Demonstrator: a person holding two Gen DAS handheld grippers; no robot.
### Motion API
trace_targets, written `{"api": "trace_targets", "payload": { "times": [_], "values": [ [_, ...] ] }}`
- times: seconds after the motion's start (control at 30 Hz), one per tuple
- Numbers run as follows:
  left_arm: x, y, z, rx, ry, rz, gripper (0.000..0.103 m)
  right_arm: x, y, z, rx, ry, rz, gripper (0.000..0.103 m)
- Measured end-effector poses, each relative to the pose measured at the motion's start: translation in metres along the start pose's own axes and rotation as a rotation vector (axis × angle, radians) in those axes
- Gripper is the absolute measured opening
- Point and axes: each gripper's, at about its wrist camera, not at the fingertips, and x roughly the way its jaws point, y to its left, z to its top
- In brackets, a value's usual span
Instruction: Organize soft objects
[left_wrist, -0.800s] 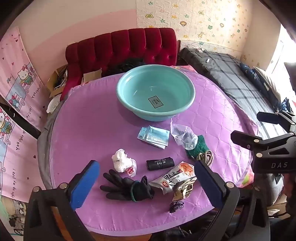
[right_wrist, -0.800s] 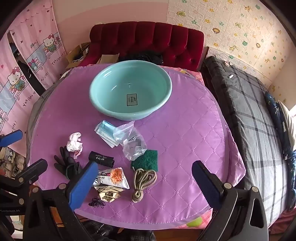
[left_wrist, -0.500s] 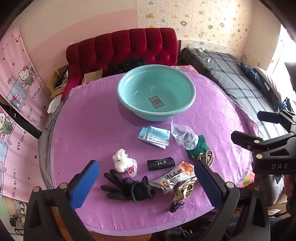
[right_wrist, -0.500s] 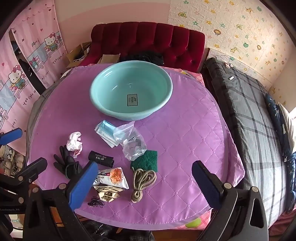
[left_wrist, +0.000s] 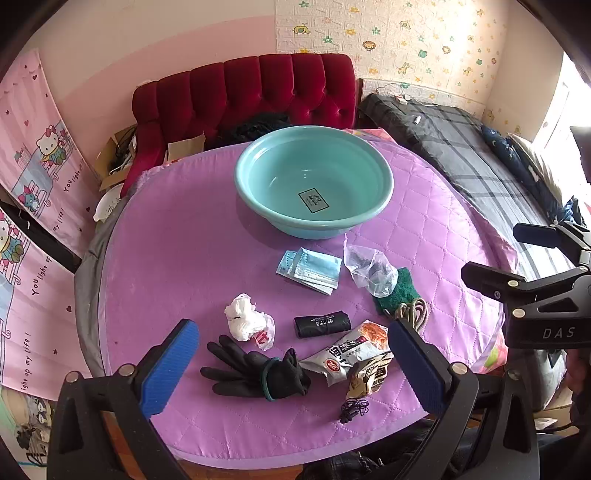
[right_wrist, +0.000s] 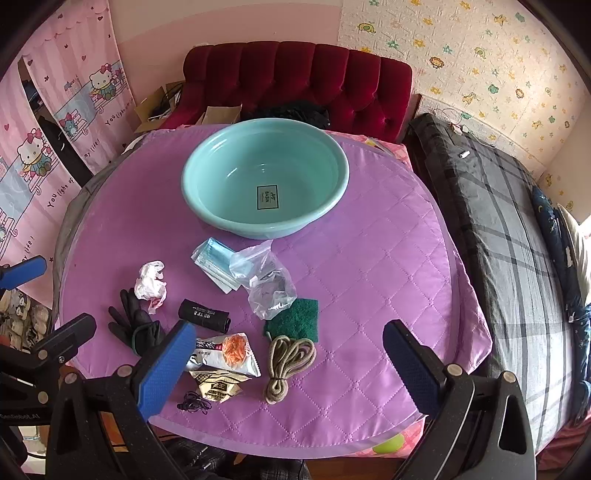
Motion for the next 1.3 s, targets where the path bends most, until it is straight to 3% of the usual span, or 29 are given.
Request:
{"api": "trace_targets", "payload": {
  "times": [1.3],
  "values": [
    [0.0067, 0.0076, -0.0009, -0.006, 0.008, -0.008, 0.103, 0.0014, 0.0017, -0.0016, 0.014, -0.003, -0.007, 0.103]
  ]
}}
